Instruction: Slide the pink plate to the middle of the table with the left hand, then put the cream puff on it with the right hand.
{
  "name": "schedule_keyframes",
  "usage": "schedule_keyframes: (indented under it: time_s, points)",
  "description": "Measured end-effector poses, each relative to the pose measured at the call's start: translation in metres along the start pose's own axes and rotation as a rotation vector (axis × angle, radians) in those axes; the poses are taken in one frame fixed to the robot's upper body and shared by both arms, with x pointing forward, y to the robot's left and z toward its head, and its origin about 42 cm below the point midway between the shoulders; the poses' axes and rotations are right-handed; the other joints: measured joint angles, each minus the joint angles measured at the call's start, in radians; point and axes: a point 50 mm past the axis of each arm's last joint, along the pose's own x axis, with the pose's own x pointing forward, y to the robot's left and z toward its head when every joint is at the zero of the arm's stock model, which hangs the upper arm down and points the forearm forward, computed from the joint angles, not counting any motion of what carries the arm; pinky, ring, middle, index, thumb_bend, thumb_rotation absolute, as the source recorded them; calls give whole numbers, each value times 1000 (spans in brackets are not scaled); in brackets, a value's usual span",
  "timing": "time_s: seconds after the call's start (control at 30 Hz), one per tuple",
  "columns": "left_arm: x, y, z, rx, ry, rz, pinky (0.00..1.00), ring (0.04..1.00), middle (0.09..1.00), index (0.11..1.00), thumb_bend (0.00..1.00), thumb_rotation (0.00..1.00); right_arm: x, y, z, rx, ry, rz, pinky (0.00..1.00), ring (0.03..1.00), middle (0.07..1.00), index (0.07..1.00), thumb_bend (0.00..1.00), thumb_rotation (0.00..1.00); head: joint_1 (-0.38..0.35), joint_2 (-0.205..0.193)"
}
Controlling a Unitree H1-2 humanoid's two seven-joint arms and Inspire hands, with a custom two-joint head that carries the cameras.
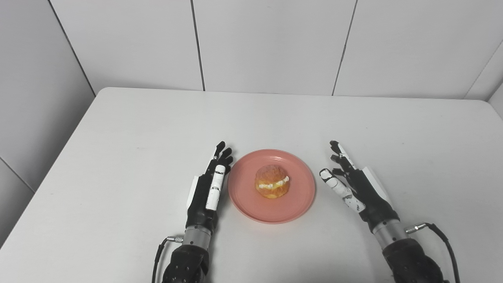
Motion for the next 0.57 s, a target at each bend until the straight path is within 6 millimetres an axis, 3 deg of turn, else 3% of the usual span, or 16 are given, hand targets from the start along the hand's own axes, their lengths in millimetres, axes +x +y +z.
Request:
schedule_keyframes:
  time_s: [0.2, 0.37, 0.57]
  points:
    - [-1, 5, 0, -28, 1, 0, 951, 940, 952, 951, 482, 1000, -4, 18, -13, 150, 2, -1, 951, 986, 1000, 1000, 726, 1000, -3, 3]
    - [-2, 10, -1, -28, 2, 2, 956, 944, 954, 951, 453, 1000, -4, 20, -18, 213, -3, -23, 969, 986, 997, 999, 652, 1000, -6, -1]
    - [-2, 12, -2, -21, 3, -12, 949, 942, 952, 950, 446, 1000, -3, 18, -25, 300, -9, -40, 977, 978, 998, 1000, 440, 1000, 8, -8]
